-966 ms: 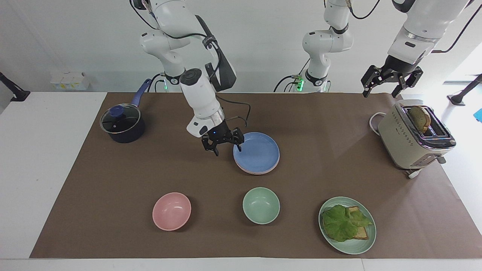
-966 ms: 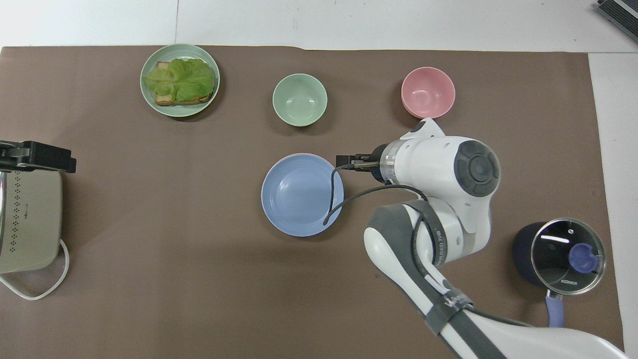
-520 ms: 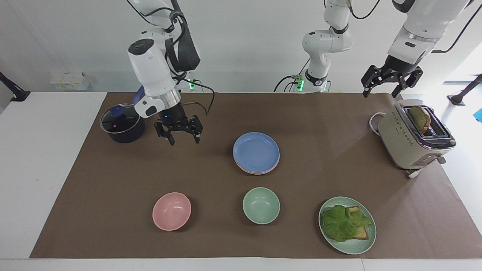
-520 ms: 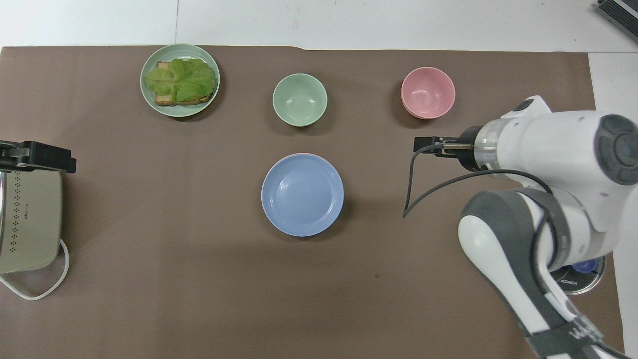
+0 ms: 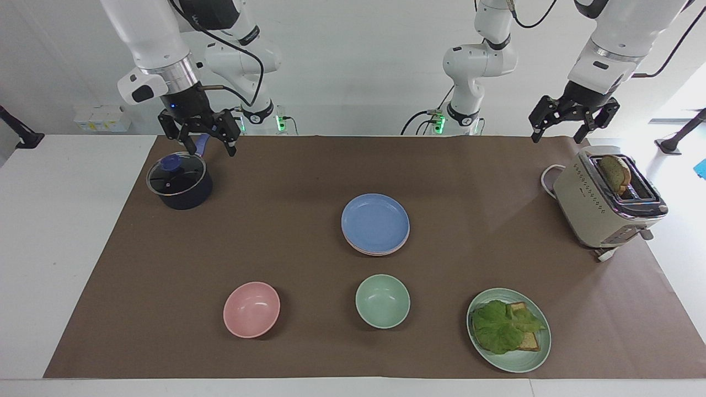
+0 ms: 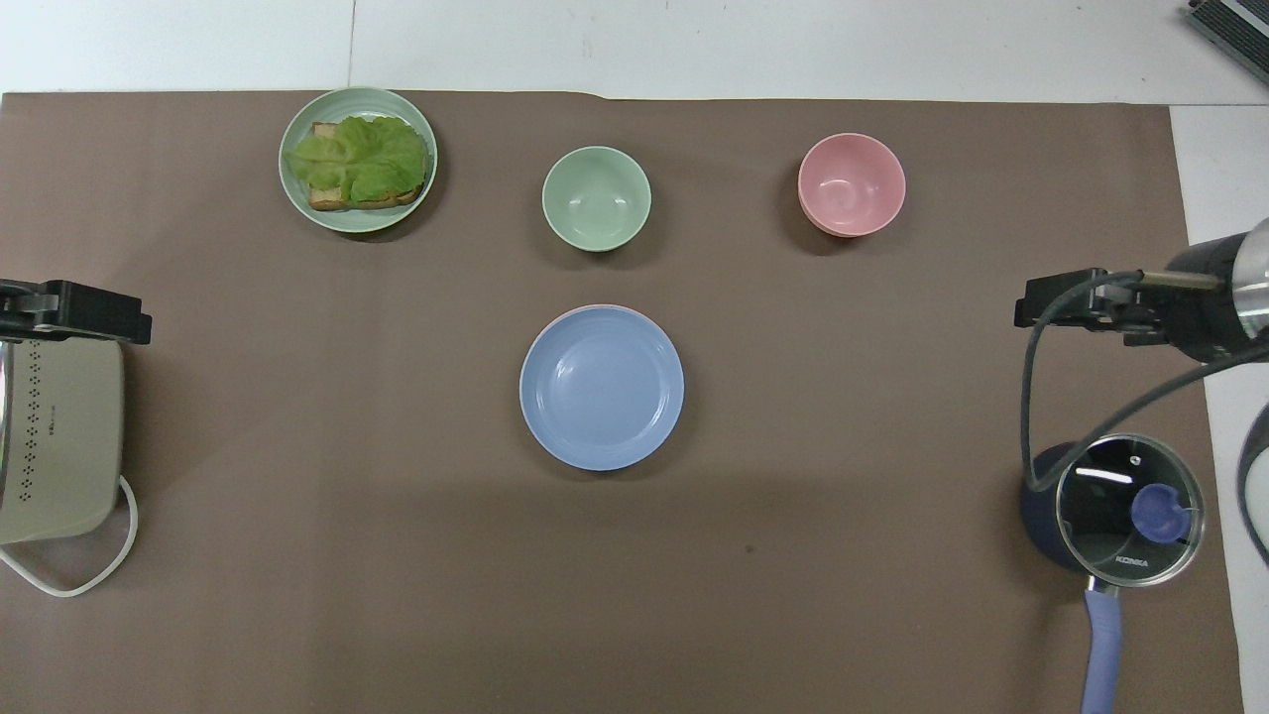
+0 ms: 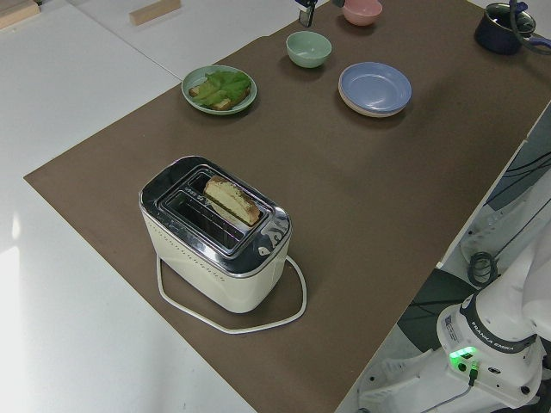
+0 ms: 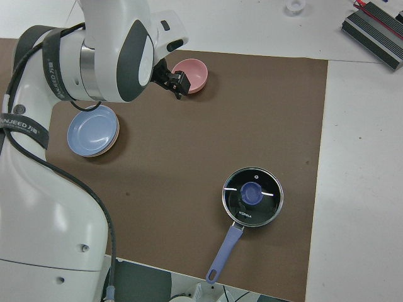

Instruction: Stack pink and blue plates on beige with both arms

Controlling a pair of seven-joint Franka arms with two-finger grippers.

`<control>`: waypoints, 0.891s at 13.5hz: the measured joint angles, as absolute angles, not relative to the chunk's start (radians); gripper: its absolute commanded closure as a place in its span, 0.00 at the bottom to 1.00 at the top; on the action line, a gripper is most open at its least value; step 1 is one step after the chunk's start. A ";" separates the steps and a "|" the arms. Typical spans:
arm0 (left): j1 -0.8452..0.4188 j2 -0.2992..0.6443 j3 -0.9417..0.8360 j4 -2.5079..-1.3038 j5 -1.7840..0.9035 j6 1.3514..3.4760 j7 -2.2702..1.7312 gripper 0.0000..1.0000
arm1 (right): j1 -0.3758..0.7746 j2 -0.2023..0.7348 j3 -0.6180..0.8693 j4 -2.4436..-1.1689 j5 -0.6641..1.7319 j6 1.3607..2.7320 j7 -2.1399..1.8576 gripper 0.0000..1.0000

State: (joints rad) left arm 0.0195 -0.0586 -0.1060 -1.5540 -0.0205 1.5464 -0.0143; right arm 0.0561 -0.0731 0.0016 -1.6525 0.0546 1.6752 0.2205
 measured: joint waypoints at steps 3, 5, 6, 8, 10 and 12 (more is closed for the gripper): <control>0.019 -0.059 -0.106 -1.554 -0.020 1.546 -0.014 0.00 | 0.056 -0.042 0.006 -1.571 -0.017 1.569 0.212 0.00; 0.019 -0.059 -0.106 -1.554 -0.020 1.546 -0.014 0.00 | 0.056 -0.008 0.006 -1.516 -0.031 1.531 0.205 0.00; 0.019 -0.059 -0.106 -1.554 -0.020 1.546 -0.014 0.00 | 0.056 0.004 0.006 -1.503 -0.031 1.526 0.204 0.00; 0.019 -0.059 -0.106 -1.554 -0.020 1.546 -0.014 0.00 | 0.056 0.011 0.006 -1.501 -0.031 1.521 0.203 0.00; 0.019 -0.059 -0.106 -1.554 -0.020 1.546 -0.014 0.00 | 0.056 0.011 0.006 -1.501 -0.031 1.521 0.203 0.00; 0.019 -0.059 -0.106 -1.554 -0.020 1.546 -0.014 0.00 | 0.056 0.011 0.006 -1.502 -0.031 1.514 0.203 0.00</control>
